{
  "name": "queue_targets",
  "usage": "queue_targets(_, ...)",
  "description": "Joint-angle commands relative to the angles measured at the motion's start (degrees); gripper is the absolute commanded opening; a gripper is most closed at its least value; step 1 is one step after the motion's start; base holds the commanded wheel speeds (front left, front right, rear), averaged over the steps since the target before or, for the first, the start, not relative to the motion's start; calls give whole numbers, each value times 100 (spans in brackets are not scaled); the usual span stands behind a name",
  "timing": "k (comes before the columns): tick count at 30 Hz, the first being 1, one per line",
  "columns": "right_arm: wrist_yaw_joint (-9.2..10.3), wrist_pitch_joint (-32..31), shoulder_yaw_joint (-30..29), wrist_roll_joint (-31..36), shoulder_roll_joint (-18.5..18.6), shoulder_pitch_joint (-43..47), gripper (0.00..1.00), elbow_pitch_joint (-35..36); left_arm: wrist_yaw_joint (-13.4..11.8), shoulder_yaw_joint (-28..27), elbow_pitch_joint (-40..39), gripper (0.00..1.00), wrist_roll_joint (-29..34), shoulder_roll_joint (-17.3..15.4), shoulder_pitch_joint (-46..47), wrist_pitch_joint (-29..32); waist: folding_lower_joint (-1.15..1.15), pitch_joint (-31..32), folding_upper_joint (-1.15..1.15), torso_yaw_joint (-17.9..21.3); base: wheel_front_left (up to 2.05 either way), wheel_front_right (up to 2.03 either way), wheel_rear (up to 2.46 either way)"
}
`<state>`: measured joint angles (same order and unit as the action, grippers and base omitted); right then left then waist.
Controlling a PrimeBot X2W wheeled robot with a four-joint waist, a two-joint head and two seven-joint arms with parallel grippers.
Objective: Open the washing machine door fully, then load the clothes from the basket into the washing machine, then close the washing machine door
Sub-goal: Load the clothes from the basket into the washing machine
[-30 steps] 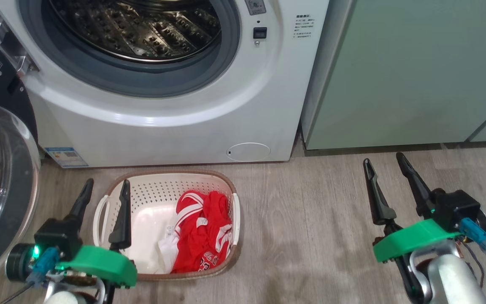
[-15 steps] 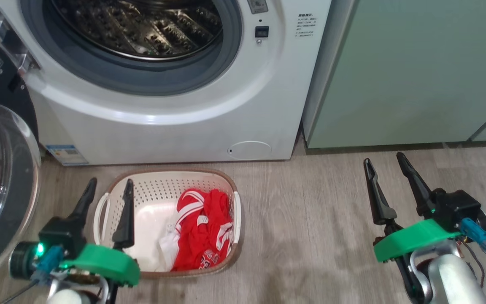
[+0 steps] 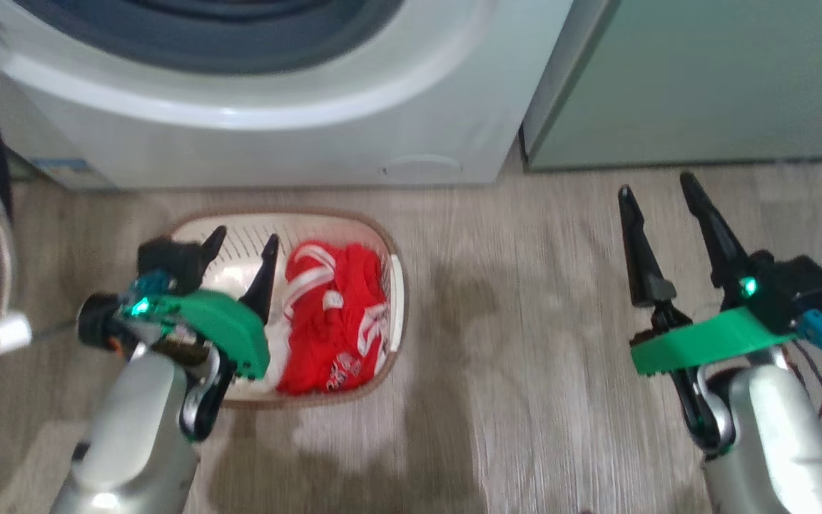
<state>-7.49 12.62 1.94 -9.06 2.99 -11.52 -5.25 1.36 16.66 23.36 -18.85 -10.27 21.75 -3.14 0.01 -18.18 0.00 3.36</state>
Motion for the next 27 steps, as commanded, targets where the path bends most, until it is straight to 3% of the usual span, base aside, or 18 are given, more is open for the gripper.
queue_targets(1,0,33,181,29,-12,-255,100,256,199,-79,490,100,-89,6,585,80,-1,-717,0,134,0,0,0)
queue_targets(7,0,82,244,30,-12,-524,100,378,471,72,1845,100,-287,161,1391,133,-1,-1437,0,261,0,0,0)
queue_targets(15,0,125,340,24,-12,-765,100,568,584,205,2941,100,-452,134,2146,-11,-1,-2247,0,418,0,0,0)
queue_targets(27,0,201,510,-100,-12,-932,100,776,611,652,3726,100,-1018,-255,2911,-49,-1,-3245,0,743,0,0,0)
